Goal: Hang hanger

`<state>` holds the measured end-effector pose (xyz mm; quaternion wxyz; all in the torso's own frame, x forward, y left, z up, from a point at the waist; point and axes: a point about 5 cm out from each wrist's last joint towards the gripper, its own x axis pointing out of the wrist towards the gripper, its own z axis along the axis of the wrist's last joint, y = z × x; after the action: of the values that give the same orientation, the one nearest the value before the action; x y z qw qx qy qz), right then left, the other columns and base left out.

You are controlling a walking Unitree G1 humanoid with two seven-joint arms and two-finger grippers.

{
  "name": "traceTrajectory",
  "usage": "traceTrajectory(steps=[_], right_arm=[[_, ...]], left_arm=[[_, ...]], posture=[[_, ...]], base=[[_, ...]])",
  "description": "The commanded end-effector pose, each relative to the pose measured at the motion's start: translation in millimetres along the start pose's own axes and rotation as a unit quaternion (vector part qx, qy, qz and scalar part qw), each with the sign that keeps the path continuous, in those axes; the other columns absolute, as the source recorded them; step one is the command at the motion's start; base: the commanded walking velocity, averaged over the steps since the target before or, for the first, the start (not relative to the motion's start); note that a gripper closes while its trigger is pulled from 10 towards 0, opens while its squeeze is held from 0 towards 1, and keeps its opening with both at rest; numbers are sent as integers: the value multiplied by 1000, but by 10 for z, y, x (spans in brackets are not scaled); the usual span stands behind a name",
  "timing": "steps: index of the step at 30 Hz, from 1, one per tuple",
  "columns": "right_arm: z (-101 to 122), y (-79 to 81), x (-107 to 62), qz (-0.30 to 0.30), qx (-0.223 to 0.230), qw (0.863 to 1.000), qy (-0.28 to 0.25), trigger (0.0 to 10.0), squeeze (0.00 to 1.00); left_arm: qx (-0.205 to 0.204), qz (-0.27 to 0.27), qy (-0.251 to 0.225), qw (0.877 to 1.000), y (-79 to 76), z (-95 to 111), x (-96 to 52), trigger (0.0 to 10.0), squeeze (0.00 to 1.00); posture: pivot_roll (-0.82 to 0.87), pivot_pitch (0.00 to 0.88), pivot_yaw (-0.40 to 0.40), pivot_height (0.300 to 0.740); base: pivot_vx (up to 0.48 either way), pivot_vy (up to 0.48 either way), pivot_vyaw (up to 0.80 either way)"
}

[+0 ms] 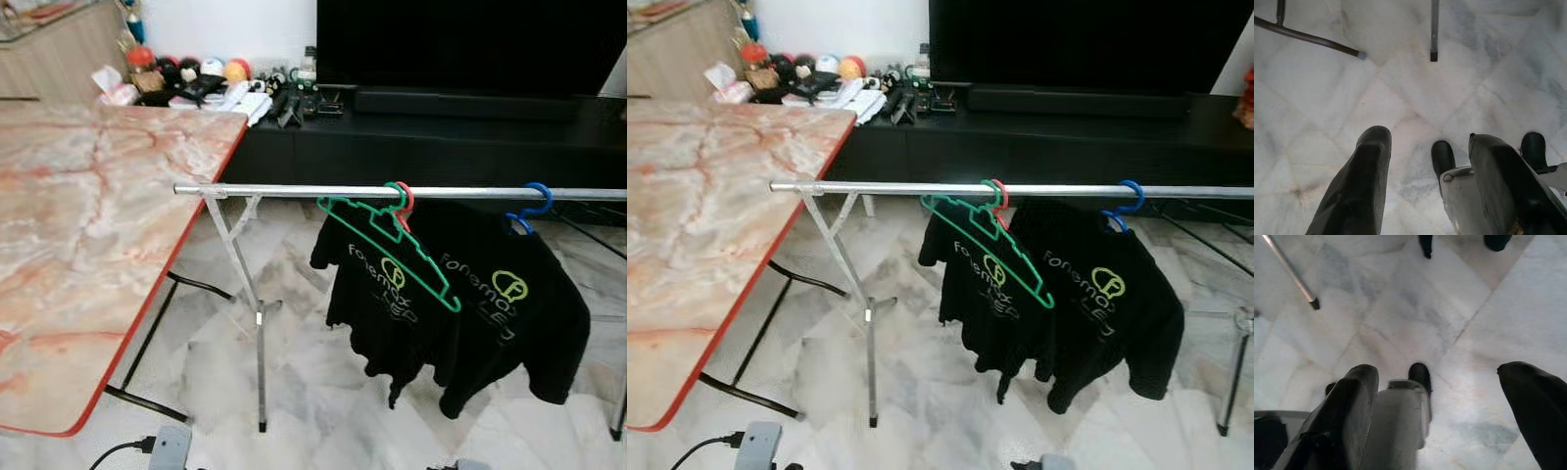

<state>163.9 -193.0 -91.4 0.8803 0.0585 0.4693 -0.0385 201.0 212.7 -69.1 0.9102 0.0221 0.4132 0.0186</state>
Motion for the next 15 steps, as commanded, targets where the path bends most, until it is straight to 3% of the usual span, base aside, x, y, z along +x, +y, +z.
traceTrajectory(steps=[1, 6, 11, 15], right_arm=[[-55, 54, -4, 10, -15, 1000, 8, 10000, 0], [32, -4, 1, 7, -17, 1000, -8, 10000, 0], [255, -150, 10, -2, -32, 999, -29, 10000, 0], [333, -155, 17, -1, -38, 999, -38, 10000, 0]], left_arm=[[-10, 6, 6, 1000, 5, -43, -9, 10000, 0], [-33, 12, 3, 999, -41, -27, 2, 10000, 0], [-38, 5, -3, 999, -145, 51, 33, 10000, 0], [-44, 8, -8, 999, -145, 82, 39, 10000, 0]], posture=[[-64, 116, 16, 740], [-66, 87, -11, 740], [-45, 52, -24, 740], [-39, 45, -27, 740]], base=[[0, 0, 0], [0, 0, 0], [0, 0, 0], [0, 0, 0]])
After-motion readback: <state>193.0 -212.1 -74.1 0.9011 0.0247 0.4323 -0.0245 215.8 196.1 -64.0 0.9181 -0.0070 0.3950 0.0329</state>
